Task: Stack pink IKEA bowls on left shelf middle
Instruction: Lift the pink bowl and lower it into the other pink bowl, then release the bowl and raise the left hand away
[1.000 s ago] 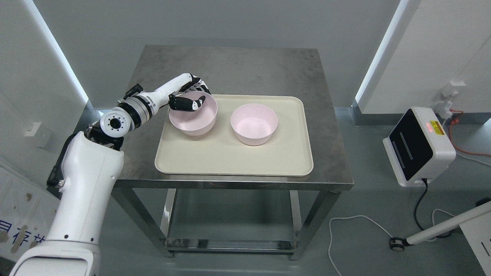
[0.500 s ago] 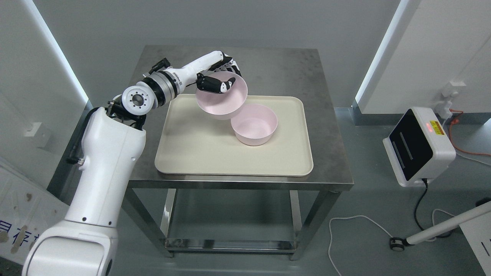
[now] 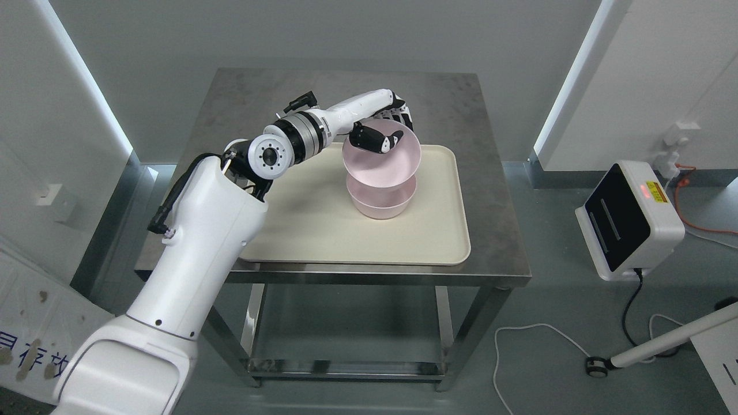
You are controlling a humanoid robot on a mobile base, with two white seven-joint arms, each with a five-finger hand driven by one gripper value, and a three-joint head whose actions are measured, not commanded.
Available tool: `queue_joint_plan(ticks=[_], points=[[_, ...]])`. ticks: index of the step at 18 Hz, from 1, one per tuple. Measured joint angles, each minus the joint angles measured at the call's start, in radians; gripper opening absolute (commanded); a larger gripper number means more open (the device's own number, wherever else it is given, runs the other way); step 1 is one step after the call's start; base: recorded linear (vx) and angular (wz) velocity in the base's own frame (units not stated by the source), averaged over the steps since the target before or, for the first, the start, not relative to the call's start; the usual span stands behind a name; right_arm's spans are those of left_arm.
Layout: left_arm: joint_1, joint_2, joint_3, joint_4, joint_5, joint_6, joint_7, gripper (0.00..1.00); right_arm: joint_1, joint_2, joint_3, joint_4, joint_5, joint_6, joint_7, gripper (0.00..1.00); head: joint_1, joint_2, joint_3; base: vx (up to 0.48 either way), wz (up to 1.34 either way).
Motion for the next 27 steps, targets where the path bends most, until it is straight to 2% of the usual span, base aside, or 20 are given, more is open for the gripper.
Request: queue_joint_plan(ticks=[5,7,9,10,12,13,14,17,20,23,25,27], points=[[-0.012,-0.01,-0.039,0.025,-0.004,0.0,0.005,0.03,0.0,0.0,0.0,0.0,0.0,0.0,0.0,1.0,0.0,0.0,0.0,0.0,0.0],[-0.014,-0.013,-0.049,0.035,-0.005,0.0,0.013,0.1,0.0,0.0,0.0,0.0,0.0,0.0,0.0,1.0,0.0,0.0,0.0,0.0,0.0],[-0.016,-0.015,-0.057,0.043,-0.005,0.0,0.029,0.23,0.0,0.0,0.0,0.0,0.0,0.0,0.0,1.0,0.0,0.0,0.0,0.0,0.0],[-0.016,-0.016,-0.06,0.046,-0.006,0.001,0.034,0.36,0.0,0.0,0.0,0.0,0.0,0.0,0.0,1.0,0.0,0.0,0.0,0.0,0.0],[-0.017,-0.017,-0.066,0.053,-0.006,0.001,0.04,0.49,0.0,0.0,0.0,0.0,0.0,0.0,0.0,1.0,0.0,0.0,0.0,0.0,0.0],[-0.018,-0.018,-0.069,0.056,-0.006,0.001,0.043,0.61,0.0,0.0,0.0,0.0,0.0,0.0,0.0,1.0,0.0,0.0,0.0,0.0,0.0],[-0.018,-0.019,-0.069,0.058,-0.006,0.001,0.043,0.66,0.0,0.0,0.0,0.0,0.0,0.0,0.0,1.0,0.0,0.0,0.0,0.0,0.0],[-0.017,-0.021,-0.038,0.057,0.001,0.004,0.051,0.93,0.0,0.0,0.0,0.0,0.0,0.0,0.0,1.0,0.0,0.0,0.0,0.0,0.0],[-0.014,-0.022,0.039,0.029,0.061,-0.005,0.139,0.95,0.0,0.0,0.0,0.0,0.0,-0.001,0.0,1.0,0.0,0.0,0.0,0.0,0.0],[0.017,-0.023,0.121,-0.033,0.227,0.005,0.188,0.94,0.0,0.0,0.0,0.0,0.0,-0.001,0.0,1.0,0.0,0.0,0.0,0.0,0.0],[0.079,-0.024,0.156,-0.098,0.318,0.027,0.148,0.94,0.0,0.0,0.0,0.0,0.0,-0.001,0.0,1.0,0.0,0.0,0.0,0.0,0.0],[0.166,-0.024,0.18,-0.17,0.385,0.037,0.033,0.94,0.0,0.0,0.0,0.0,0.0,-0.001,0.001,1.0,0.0,0.0,0.0,0.0,0.0]])
